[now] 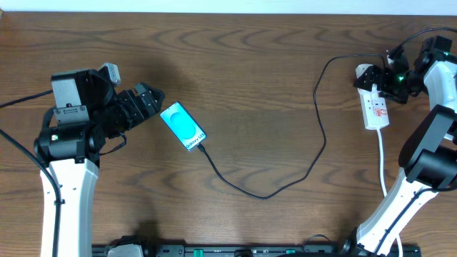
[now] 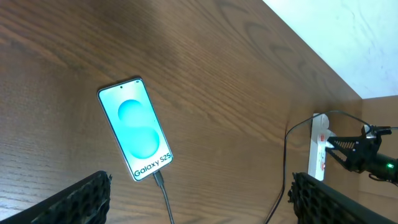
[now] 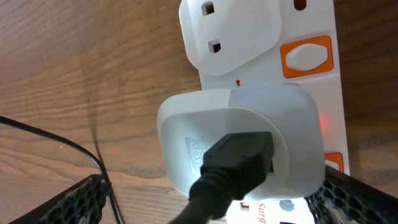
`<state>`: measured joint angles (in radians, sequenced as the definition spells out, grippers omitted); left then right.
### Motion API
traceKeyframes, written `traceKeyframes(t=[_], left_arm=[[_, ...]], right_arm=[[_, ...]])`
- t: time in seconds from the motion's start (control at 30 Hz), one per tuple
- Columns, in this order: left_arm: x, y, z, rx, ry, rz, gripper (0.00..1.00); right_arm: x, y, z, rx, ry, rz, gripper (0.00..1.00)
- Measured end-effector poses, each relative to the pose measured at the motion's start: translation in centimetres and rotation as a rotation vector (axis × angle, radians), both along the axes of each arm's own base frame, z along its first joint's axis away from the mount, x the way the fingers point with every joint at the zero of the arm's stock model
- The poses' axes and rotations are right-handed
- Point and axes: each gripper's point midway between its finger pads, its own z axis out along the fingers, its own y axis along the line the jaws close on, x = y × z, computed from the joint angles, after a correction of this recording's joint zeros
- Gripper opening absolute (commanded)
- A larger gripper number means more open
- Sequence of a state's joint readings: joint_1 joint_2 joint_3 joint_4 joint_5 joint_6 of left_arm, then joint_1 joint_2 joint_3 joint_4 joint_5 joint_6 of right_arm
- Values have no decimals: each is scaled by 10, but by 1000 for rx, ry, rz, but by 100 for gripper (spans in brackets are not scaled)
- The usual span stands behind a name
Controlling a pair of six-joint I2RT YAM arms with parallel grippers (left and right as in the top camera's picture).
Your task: Plug charger to phone and switch on socket
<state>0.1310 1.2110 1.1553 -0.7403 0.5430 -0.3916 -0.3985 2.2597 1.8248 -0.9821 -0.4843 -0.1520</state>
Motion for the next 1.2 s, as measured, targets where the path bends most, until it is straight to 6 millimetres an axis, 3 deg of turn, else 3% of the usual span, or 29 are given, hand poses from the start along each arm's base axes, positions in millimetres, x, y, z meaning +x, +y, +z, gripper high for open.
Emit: traceKeyframes(t=[0.27,0.37,0.57,0.7,0.8,1.0,1.2], left_arm=[[0,0,0,0,0,0,92],[0,0,0,0,0,0,92],[0,0,0,0,0,0,92],[0,0,0,0,0,0,92],[0,0,0,0,0,0,92],[0,0,0,0,0,0,92],[0,0,0,0,0,0,92]], right_arm=[[-6,4,10,55,77,-34,99],[-6,-6,26,42,89,-53,99],[-5,-34,84,-23,51,-100,99],[-18,-38,116,-83,69,-118,99],[-35,-31,140,-134,100,-139,99],[-77,0,211,-247,63,-149,99],[-94,23,261,-303,-60,-141,99]])
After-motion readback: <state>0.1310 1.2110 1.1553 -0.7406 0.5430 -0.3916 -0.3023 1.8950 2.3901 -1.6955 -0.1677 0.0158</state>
